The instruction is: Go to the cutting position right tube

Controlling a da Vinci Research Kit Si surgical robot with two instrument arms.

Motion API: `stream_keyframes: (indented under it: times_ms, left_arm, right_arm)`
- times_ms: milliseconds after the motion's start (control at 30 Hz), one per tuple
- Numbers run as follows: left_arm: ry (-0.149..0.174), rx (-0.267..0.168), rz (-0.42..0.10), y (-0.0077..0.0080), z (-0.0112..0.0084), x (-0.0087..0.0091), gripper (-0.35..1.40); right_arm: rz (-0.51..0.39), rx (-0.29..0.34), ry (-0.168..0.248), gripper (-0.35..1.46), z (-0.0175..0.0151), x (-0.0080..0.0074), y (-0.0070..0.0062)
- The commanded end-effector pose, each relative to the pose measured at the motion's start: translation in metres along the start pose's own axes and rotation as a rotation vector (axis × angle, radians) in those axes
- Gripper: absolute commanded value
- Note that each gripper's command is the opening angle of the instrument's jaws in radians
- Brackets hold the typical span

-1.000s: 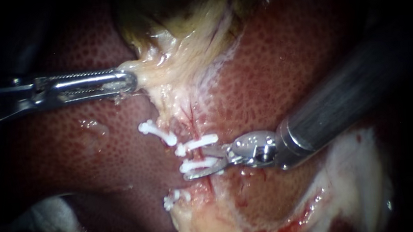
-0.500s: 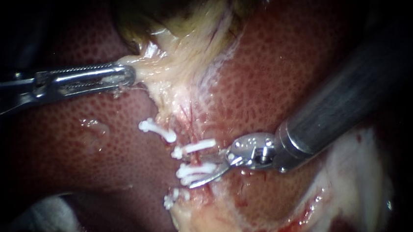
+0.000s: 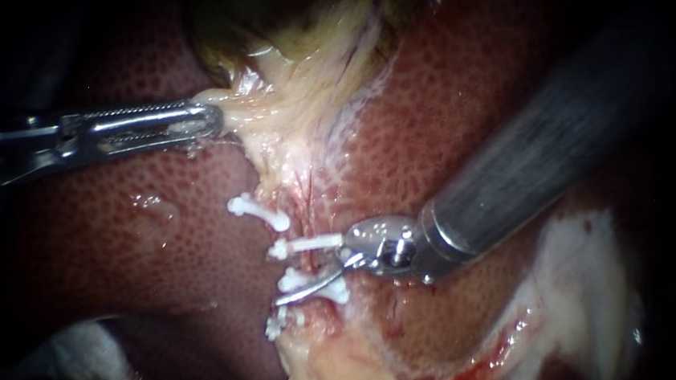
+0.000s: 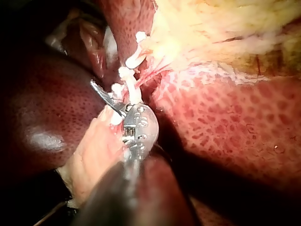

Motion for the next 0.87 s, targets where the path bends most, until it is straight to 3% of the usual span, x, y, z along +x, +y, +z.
stream_keyframes:
  times_ms: [33, 200, 867]
  left_arm:
    - [0.0, 0.0, 0.0, 0.0, 0.0, 0.0, -0.35]
    - [0.0, 0.0, 0.0, 0.0001, 0.0, 0.0, -0.35]
    - [0.0, 0.001, 0.001, 0.0, 0.0001, -0.0001, -0.35]
  right_arm:
    - [0.005, 0.001, 0.003, 1.26, 0.0001, 0.0001, 0.0]
    - [0.017, 0.014, 0.027, 1.26, 0.0005, 0.0003, 0.0002]
    - [0.029, 0.021, 0.024, 1.15, 0.0006, -0.0001, 0.0002]
